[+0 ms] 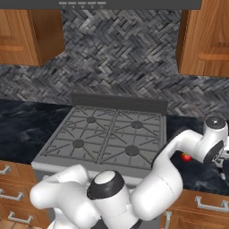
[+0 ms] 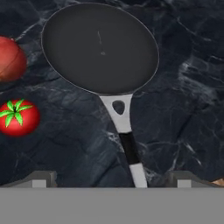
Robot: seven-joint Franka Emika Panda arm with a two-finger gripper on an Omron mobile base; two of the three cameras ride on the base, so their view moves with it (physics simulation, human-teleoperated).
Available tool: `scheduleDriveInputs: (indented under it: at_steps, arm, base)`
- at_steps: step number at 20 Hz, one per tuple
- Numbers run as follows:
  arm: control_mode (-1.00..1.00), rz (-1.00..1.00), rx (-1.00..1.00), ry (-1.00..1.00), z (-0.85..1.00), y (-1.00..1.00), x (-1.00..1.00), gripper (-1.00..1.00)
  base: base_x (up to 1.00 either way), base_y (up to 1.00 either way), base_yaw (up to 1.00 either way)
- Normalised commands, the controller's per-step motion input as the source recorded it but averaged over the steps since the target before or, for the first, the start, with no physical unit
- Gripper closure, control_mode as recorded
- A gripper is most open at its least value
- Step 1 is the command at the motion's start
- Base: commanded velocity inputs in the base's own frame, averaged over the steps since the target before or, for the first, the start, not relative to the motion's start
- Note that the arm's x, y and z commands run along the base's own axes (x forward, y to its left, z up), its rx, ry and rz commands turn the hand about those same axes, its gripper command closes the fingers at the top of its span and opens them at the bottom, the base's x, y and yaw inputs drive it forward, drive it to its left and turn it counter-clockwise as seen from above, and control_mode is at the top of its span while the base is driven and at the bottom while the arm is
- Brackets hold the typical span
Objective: Place the pan on the front right burner on the stove. Then place the tomato and the onion in the pan and turn on the front right burner.
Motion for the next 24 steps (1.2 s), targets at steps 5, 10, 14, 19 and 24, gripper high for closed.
scheduleDriveInputs:
  at_steps: [5,10,14,19,24]
  arm:
    - [-1.0,0.0,0.0,0.0,-0.13,-0.19,0.14,-1.0]
    - [-1.0,0.0,0.0,0.0,-0.2,-0.17,0.26,-1.0]
    - [-1.0,0.0,0.0,0.0,-0.19,-0.13,0.25,-1.0]
    - [-1.0,0.0,0.0,0.0,-0.09,-0.11,0.05,-1.0]
    - [-1.0,0.0,0.0,0.0,-0.15,-0.2,0.0,-1.0]
  base:
    - [0.0,0.0,0.0]
    - [0.0,0.0,0.0]
    - [0.0,0.0,0.0]
    - [0.0,0.0,0.0]
    - [0.0,0.0,0.0]
